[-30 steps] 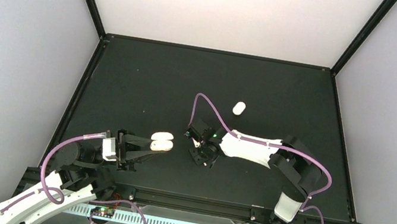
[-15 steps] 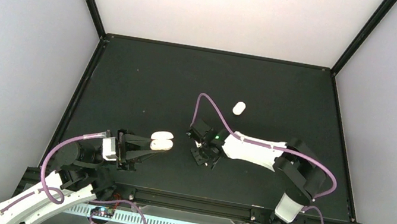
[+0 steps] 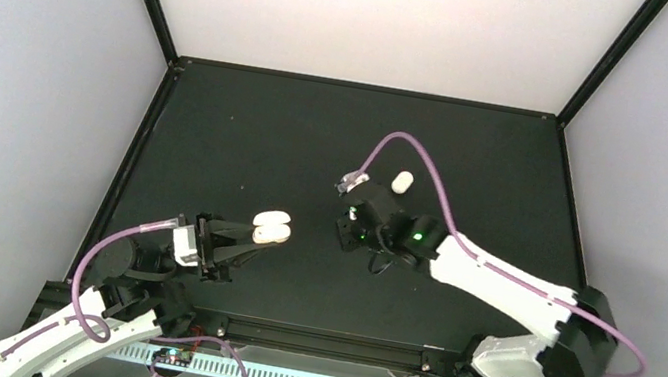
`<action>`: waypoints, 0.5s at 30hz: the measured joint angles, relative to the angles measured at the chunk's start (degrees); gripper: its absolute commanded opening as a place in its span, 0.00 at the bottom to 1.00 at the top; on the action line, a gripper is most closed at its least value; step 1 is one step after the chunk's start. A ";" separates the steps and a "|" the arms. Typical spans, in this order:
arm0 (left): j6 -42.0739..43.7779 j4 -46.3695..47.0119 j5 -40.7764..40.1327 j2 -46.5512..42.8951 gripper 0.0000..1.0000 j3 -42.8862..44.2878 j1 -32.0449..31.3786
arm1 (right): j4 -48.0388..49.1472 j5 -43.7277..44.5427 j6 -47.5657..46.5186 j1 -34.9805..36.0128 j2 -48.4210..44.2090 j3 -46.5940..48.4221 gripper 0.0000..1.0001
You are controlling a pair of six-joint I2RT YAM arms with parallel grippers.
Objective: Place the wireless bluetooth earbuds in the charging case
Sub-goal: Pick up the earbud from the center of the board.
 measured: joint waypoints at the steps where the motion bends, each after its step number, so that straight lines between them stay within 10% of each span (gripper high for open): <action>1: 0.20 0.07 -0.42 0.24 0.02 0.07 0.00 | 0.11 0.26 -0.28 0.00 -2.32 0.48 0.10; 15: 1.73 9.44 -3.80 17.66 0.02 4.66 0.00 | 5.05 -1.53 -9.64 0.00 -28.15 8.46 0.11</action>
